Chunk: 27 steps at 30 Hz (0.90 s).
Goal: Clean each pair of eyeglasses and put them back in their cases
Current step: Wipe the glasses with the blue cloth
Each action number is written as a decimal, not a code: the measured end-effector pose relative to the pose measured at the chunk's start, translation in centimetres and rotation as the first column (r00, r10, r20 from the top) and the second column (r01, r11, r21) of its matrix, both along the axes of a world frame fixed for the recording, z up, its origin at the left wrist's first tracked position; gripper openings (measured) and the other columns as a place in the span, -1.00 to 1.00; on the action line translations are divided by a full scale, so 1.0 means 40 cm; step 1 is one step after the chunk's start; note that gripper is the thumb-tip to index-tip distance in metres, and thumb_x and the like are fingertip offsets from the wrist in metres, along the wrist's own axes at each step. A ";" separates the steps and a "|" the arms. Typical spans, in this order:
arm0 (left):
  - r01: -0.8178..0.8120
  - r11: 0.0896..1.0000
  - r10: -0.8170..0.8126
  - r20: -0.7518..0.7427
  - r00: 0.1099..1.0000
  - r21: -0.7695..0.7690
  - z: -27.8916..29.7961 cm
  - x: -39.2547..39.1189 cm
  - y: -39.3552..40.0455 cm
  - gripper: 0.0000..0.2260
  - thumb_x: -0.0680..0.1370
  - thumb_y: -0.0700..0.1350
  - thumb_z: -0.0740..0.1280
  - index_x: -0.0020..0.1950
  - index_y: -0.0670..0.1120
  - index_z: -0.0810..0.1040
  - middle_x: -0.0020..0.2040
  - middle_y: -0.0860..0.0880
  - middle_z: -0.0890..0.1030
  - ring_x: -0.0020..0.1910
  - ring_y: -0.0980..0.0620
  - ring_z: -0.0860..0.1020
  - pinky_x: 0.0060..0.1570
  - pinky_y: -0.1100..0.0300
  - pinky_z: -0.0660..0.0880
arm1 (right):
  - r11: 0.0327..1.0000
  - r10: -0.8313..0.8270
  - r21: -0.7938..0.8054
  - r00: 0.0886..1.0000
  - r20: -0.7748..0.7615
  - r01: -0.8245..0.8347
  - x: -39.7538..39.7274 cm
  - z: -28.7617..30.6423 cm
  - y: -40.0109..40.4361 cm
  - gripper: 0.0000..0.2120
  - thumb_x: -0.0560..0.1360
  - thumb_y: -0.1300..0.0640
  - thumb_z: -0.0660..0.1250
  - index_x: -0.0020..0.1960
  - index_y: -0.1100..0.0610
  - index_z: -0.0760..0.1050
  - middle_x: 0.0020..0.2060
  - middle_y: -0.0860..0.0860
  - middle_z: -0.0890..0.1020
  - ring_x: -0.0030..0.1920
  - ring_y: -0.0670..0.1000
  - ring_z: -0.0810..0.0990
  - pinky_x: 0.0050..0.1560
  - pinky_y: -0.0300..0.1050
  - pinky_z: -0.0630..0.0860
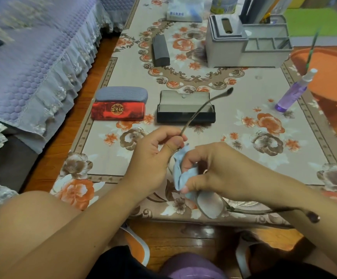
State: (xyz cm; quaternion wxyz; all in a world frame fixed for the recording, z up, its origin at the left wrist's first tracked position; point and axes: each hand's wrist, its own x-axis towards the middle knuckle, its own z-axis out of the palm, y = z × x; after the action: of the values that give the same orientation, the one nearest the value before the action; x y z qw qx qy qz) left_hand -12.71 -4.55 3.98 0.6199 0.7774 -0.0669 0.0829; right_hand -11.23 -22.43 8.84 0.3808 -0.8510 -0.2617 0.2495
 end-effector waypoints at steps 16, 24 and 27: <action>-0.025 0.998 0.012 0.216 0.976 0.055 0.027 0.001 0.020 -0.90 0.64 -0.09 0.31 0.02 0.07 0.60 -0.05 0.02 0.62 0.01 0.15 0.58 0.08 0.29 0.47 | 0.826 0.045 0.465 0.786 -0.617 0.318 0.034 -0.016 -0.049 -0.85 0.49 0.08 0.39 -0.04 0.16 0.57 -0.23 0.15 0.56 -0.19 0.11 0.51 -0.12 -0.02 0.49; 0.020 0.942 -0.166 0.415 0.895 0.335 0.006 -0.008 0.004 -0.78 0.64 -0.20 0.24 -0.03 -0.27 0.64 -0.14 -0.17 0.57 -0.08 -0.19 0.49 -0.06 -0.11 0.44 | 0.928 -0.048 0.266 0.791 -0.610 0.262 0.010 -0.058 -0.024 -0.72 0.28 0.11 0.59 -0.03 0.11 0.65 -0.15 0.16 0.71 -0.12 0.18 0.69 0.05 0.13 0.58; 0.040 0.938 -0.188 0.408 0.893 0.346 0.001 -0.017 -0.001 -0.80 0.63 -0.23 0.24 -0.03 -0.26 0.64 -0.15 -0.16 0.57 -0.07 -0.16 0.49 -0.05 -0.07 0.44 | 0.971 -0.052 0.196 0.920 -0.388 0.137 -0.006 -0.042 -0.010 -0.73 0.33 0.10 0.56 -0.04 0.18 0.64 -0.12 0.22 0.70 -0.10 0.20 0.70 0.02 0.24 0.65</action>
State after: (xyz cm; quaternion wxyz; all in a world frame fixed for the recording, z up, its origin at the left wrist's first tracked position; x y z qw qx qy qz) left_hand -13.37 -4.61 4.01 0.4548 0.8260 -0.2623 0.2049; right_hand -11.46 -22.82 7.15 0.5273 -0.7511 -0.1671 0.3604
